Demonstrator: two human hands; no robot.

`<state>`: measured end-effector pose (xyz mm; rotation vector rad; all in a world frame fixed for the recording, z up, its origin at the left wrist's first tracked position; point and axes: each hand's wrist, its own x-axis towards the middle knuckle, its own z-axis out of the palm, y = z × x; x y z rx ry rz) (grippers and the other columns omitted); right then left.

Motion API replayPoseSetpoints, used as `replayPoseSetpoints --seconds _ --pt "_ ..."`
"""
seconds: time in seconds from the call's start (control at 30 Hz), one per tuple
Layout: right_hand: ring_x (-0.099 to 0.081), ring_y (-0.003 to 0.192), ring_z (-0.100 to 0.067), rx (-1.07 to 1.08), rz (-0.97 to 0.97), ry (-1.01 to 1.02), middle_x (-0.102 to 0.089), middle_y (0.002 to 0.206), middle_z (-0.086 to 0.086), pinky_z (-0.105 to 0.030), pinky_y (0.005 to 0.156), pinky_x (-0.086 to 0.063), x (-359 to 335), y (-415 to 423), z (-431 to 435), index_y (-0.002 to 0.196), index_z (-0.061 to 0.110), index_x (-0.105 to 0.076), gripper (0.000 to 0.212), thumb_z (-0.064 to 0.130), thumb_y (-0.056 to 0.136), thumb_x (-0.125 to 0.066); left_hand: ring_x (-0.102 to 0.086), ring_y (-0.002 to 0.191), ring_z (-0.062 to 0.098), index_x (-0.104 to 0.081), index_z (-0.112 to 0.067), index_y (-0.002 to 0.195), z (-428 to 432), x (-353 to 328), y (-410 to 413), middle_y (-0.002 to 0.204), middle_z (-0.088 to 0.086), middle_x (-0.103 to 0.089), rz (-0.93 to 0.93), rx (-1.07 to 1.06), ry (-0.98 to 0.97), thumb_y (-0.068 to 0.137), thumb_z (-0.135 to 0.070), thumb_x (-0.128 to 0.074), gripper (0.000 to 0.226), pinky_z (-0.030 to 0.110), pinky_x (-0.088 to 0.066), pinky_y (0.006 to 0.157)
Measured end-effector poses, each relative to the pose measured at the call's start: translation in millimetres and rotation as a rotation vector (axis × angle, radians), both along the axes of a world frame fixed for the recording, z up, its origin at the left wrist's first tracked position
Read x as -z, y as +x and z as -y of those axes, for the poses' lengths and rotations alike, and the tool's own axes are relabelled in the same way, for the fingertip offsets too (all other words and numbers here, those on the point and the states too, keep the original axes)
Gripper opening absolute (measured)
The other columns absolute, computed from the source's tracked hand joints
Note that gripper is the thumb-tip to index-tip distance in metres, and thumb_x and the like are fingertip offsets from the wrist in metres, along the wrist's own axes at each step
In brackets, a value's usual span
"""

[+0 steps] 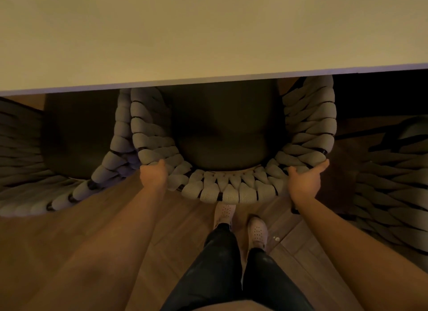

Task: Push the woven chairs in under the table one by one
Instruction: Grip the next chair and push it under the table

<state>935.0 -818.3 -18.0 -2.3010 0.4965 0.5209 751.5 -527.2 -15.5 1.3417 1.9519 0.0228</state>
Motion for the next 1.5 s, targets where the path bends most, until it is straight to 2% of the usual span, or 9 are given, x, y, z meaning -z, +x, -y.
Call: replayPoseSetpoints --seconds 0.17,0.3,0.4,0.47,0.67,0.77,1.07,1.37,1.5 --pt "-0.054 0.116 -0.038 -0.06 -0.002 -0.021 -0.054 0.13 -0.02 -0.041 0.092 -0.044 -0.1 1.9 5.6 0.154 0.012 0.009 0.095 0.024 0.092 -0.062 -0.054 0.116 0.036 -0.048 0.003 0.131 -0.8 1.1 -4.8 0.13 0.017 -0.057 -0.035 0.097 -0.005 0.091 -0.04 -0.057 0.059 0.04 -0.044 0.089" --pt "-0.052 0.121 -0.037 -0.114 -0.068 0.008 -0.051 0.137 -0.017 -0.042 0.096 -0.043 -4.0 3.4 14.3 0.154 0.016 0.015 0.101 0.031 0.092 -0.064 -0.037 0.134 0.037 -0.019 0.002 0.148 16.4 -9.3 -3.1 0.15 0.02 -0.032 -0.044 0.163 0.094 0.093 -0.031 -0.06 0.076 0.042 -0.035 0.104" --pt "-0.046 0.129 -0.036 -0.154 -0.102 0.063 -0.044 0.146 -0.014 -0.043 0.102 -0.041 -10.5 6.4 23.9 0.154 0.018 0.013 0.104 0.034 0.09 -0.067 -0.01 0.147 0.034 -0.009 0.0 0.153 42.5 -10.7 -3.2 0.159 0.021 -0.006 -0.151 0.4 0.252 0.09 -0.028 -0.065 0.089 0.042 -0.013 0.118" --pt "-0.045 0.131 -0.033 -0.193 -0.109 0.107 -0.04 0.15 -0.012 -0.043 0.102 -0.041 -15.7 7.2 31.0 0.155 0.021 0.011 0.103 0.035 0.089 -0.068 0.001 0.148 0.035 -0.022 -0.004 0.152 67.6 -10.7 -0.1 0.16 0.021 0.0 -0.223 0.638 0.32 0.089 -0.031 -0.063 0.08 0.047 -0.002 0.119" --pt "-0.043 0.133 -0.028 -0.26 0.034 0.161 -0.033 0.152 -0.01 -0.047 0.103 -0.044 -41.2 -10.5 89.4 0.154 0.03 0.007 0.105 0.041 0.084 -0.071 0.005 0.149 0.032 -0.047 -0.017 0.14 180.1 -26.4 33.4 0.161 0.016 -0.005 -0.042 1.225 0.379 0.09 -0.047 -0.057 0.06 0.05 0.007 0.117" --pt "-0.046 0.129 -0.021 -0.27 0.179 0.113 -0.036 0.149 -0.005 -0.037 0.098 -0.046 -52.8 -27.0 141.3 0.154 0.031 0.003 0.099 0.037 0.087 -0.069 0.003 0.149 0.032 -0.051 -0.016 0.136 241.4 -34.5 51.0 0.161 0.016 -0.007 0.062 1.494 0.47 0.088 -0.048 -0.06 0.059 0.05 0.006 0.117" --pt "-0.047 0.124 -0.031 -0.373 0.471 -0.076 -0.042 0.139 -0.015 -0.046 0.101 -0.045 -73.4 -81.6 400.0 0.152 0.015 -0.027 0.081 0.023 0.084 -0.07 0.017 0.148 0.026 -0.029 -0.024 0.149 474.4 -42.7 60.5 0.162 0.009 0.01 0.077 2.103 0.507 0.085 -0.054 -0.061 0.078 0.048 0.01 0.117" --pt "-0.027 0.142 -0.03 -0.668 0.176 -0.468 -0.03 0.153 -0.013 -0.044 0.116 -0.024 -53.6 -76.5 609.7 0.155 0.019 -0.017 0.099 0.043 0.078 -0.075 0.01 0.149 0.03 -0.006 -0.022 0.155 637.0 -42.6 105.2 0.162 0.011 0.002 -0.059 2.329 0.514 0.081 -0.052 -0.069 0.102 0.053 0.006 0.117" --pt "-0.025 0.142 -0.03 -0.82 0.077 -0.58 -0.031 0.153 -0.01 -0.048 0.117 -0.018 -41.1 -49.4 656.3 0.153 0.021 -0.02 0.085 0.037 0.084 -0.067 -0.001 0.149 0.032 -0.011 -0.023 0.154 660.2 -28.8 138.9 0.159 0.009 -0.019 -0.237 2.421 0.495 0.08 -0.047 -0.072 0.099 0.057 -0.001 0.118"
